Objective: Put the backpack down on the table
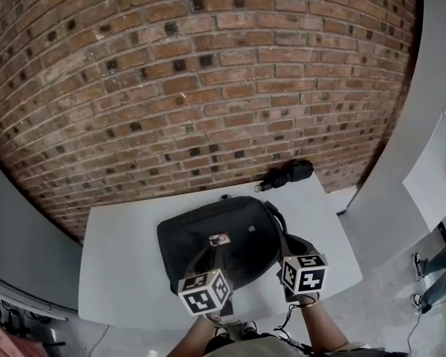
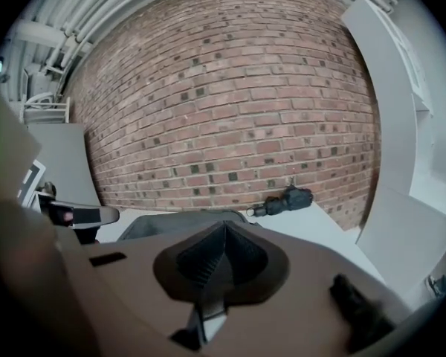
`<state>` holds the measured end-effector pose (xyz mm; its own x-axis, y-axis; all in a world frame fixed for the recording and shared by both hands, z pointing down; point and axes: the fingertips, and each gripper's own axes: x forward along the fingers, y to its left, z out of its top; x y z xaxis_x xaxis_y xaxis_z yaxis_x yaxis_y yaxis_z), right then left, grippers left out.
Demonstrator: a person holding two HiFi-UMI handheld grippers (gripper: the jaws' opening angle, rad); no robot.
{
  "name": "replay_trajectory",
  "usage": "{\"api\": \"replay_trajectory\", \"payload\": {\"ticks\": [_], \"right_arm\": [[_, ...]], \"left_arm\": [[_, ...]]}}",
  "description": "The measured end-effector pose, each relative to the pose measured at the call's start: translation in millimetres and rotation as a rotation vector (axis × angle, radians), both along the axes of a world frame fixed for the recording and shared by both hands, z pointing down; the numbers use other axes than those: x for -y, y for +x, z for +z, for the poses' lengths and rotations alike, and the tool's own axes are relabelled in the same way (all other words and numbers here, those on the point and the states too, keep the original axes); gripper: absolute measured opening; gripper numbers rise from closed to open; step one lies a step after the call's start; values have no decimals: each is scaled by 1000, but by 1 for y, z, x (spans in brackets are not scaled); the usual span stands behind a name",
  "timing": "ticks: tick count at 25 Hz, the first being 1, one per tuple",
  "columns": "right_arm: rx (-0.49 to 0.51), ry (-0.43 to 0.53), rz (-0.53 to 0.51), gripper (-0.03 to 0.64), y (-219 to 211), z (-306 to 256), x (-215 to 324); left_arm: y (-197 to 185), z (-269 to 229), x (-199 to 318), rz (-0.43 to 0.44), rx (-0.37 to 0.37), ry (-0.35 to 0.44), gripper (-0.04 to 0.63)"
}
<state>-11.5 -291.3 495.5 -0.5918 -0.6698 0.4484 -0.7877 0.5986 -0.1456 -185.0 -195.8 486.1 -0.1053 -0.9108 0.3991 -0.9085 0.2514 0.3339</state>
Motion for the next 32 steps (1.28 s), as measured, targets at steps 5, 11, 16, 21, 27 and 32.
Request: {"api": "replay_trajectory", "payload": {"ticks": [5,11,16,21,27,32], "right_arm": [[6,21,-64,31,-36,-14,-5],[21,38,-84,31,-59,-25,-2],[29,44,-77,31,-70,-32,0],[25,44,-72,31,-77,-30,-1],[8,42,-61,29,-82,-23,-4],[18,54,-40,29,-84,-27,-2]], "left_arm": [[-44,-29,-21,-67,103,34,38],[-81,-46,-32,-125,134,68,14],[-107,-44,-36,-150,135,50,12],[-122,-44,-34,-155,147,39,12],[-126,-37,-29,-133,152,18,12],[-126,-32,-25,-115,147,4,12]]}}
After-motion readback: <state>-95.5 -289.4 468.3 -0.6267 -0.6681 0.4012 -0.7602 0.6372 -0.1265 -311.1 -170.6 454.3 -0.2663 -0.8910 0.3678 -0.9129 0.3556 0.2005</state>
